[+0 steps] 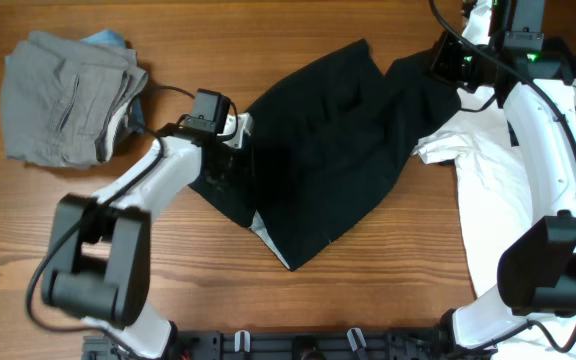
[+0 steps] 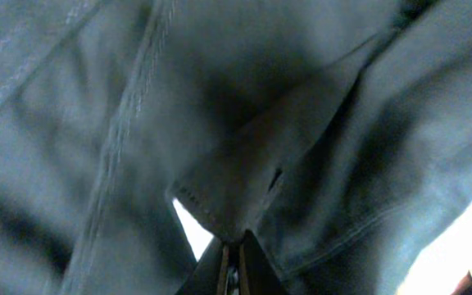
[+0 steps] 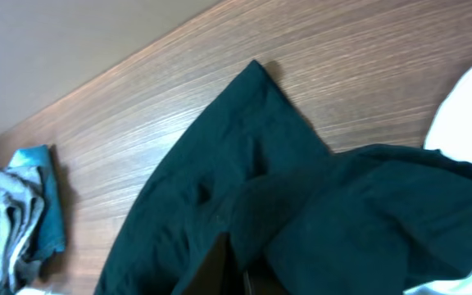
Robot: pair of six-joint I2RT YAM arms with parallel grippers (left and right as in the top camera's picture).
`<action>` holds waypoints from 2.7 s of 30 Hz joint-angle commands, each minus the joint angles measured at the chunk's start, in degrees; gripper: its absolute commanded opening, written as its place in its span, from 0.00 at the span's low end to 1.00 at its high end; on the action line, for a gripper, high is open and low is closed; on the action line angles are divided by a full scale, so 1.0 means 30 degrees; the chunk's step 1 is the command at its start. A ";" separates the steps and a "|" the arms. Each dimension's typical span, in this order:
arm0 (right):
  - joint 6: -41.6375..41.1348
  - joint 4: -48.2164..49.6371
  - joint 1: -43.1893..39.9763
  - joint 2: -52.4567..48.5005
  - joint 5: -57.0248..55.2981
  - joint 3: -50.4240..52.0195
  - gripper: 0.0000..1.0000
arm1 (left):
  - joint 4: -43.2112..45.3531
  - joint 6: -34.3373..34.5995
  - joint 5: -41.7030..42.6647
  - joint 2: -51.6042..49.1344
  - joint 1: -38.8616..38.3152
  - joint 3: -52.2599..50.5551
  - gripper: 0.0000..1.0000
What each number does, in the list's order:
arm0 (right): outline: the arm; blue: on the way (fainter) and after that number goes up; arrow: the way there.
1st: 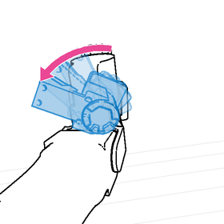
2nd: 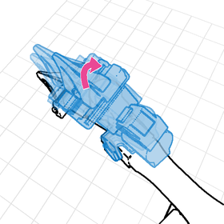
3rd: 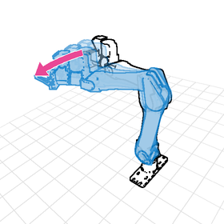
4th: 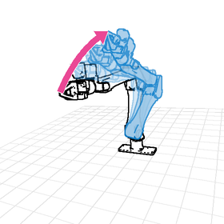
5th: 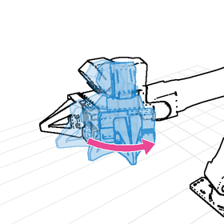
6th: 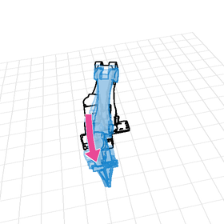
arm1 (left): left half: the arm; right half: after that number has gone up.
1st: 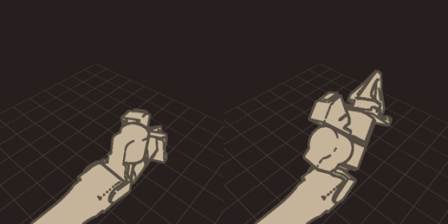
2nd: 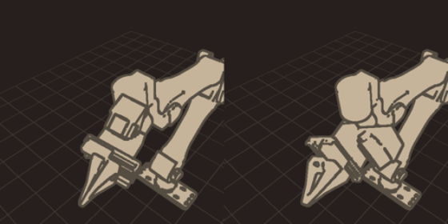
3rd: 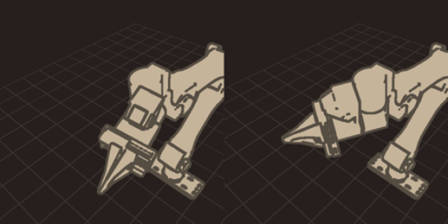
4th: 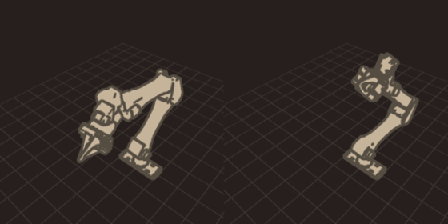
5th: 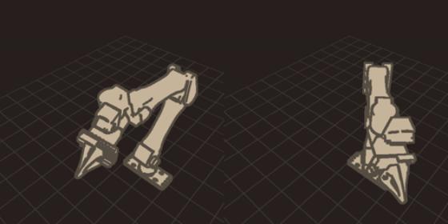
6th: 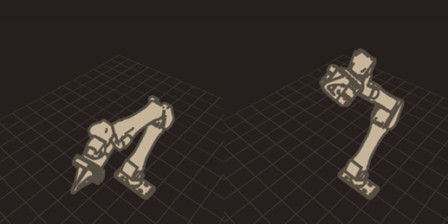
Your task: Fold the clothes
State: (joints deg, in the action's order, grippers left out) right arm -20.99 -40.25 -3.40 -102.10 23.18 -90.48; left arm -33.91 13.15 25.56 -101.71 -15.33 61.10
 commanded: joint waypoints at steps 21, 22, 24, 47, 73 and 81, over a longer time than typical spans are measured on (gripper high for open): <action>0.1800 0.2994 0.0007 0.0357 -0.0102 -0.0342 0.04 | -0.7155 0.4153 -0.1319 0.8801 -0.3563 0.0204 0.04; 0.1792 0.3045 0.0000 0.0357 -0.0335 -0.0342 0.04 | -0.7162 0.4524 -0.1246 0.8801 -0.3978 0.0204 0.04; 0.1800 0.3053 0.0000 0.0357 -0.0933 -0.0342 0.04 | -0.7140 0.4860 -0.1064 0.8801 -0.5122 0.0204 0.04; 0.1625 -0.4189 -0.3927 0.1610 -0.6819 -0.0342 0.64 | -0.8553 0.5297 -0.3286 0.8910 -1.2611 0.0204 0.56; 0.5595 -0.5523 0.1362 0.1566 0.0612 -0.0299 0.61 | 0.4626 0.4758 -0.5515 -0.2878 0.4685 -0.3126 0.04; 0.2914 -0.5799 0.2390 0.0867 -0.1719 0.1064 0.64 | 0.8655 0.2259 -0.2732 -0.2885 0.6754 0.1377 0.04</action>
State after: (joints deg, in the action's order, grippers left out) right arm -10.92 -57.56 3.33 -98.41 20.71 -89.89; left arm -6.50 26.15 17.45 -109.23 5.26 57.30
